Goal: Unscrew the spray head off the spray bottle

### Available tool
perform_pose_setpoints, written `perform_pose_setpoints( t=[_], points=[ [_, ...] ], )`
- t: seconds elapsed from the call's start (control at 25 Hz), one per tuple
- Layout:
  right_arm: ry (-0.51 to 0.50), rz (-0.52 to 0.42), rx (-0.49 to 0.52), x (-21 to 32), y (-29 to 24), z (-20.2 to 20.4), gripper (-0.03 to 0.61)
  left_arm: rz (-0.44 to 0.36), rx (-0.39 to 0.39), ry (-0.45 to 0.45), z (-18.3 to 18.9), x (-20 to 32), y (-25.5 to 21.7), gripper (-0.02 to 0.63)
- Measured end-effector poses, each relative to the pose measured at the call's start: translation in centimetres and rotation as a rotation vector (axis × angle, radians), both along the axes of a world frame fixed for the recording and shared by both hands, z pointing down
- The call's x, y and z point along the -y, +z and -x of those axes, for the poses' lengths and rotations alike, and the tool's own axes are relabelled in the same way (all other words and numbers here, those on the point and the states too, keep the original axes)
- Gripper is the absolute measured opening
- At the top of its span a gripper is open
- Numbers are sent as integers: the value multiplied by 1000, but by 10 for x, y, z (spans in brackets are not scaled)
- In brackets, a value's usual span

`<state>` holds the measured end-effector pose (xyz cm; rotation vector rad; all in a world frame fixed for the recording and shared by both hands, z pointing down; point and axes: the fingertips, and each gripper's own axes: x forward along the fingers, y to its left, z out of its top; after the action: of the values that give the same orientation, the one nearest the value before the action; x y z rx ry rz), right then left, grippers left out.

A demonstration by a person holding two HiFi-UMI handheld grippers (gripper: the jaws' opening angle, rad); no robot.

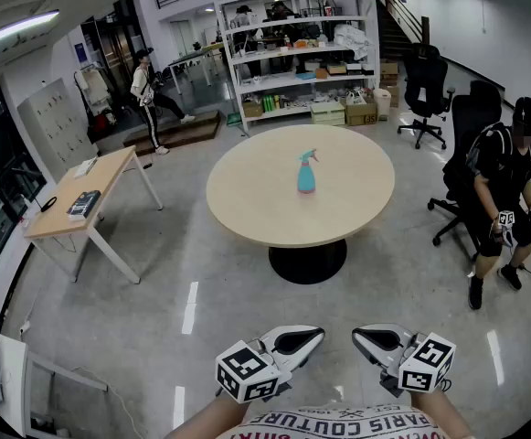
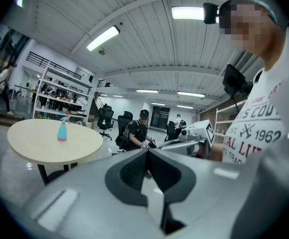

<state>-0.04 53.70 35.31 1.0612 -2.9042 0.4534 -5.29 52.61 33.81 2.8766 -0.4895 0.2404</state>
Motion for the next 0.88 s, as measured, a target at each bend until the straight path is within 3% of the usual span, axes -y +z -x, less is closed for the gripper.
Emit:
perform_pose_setpoints(
  t=[0.28,0.48,0.68,0.88],
  points=[
    [-23,-65,-29,27,-10,-32,-2,-53,-42,-34,-36,26,-19,0],
    [-38,-40,-20,53,6,-34,0,-19,-27,-73,-30,49,5,0],
    [-22,-59,-33,114,6,-42,0,-19,-43,-88,-29,107,8,0],
    [-5,-23,-40,205,30,-40,-1,20,-21,-71,-29,200,38,0]
  ],
)
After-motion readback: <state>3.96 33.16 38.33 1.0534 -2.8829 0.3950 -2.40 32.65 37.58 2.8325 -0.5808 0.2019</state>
